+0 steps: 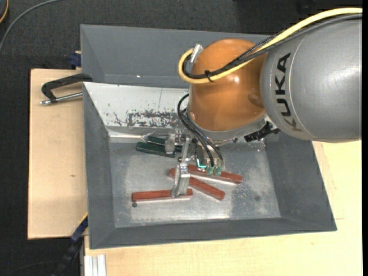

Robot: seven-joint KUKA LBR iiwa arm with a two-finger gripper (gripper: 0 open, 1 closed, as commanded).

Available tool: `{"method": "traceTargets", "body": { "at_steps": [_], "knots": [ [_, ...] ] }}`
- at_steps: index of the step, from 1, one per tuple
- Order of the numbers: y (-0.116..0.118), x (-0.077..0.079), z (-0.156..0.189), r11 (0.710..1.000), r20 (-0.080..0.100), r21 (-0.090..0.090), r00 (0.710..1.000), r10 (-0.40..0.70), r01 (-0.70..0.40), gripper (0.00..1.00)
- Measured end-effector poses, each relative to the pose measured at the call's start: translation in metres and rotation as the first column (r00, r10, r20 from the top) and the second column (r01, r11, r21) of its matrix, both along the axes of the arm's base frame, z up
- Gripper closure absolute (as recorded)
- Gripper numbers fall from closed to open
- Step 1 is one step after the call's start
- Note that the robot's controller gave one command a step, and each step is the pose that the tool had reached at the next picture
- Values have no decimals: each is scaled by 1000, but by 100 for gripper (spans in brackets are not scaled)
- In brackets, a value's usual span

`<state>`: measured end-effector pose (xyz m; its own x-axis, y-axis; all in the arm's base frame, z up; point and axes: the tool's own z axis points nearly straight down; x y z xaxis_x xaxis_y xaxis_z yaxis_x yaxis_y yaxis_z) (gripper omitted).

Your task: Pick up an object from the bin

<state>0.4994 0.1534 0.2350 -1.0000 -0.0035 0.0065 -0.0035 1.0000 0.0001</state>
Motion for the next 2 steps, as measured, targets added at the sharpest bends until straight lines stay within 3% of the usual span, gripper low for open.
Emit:
{"method": "traceTargets", "body": {
  "at_steps": [1, 2],
  "knots": [
    [-40, 3, -113, 998, -1, -2, 998, -56, 56, 0],
    [-44, 2, -166, 1000, 7, 1, 1000, 7, -7, 0]
  ]
}}
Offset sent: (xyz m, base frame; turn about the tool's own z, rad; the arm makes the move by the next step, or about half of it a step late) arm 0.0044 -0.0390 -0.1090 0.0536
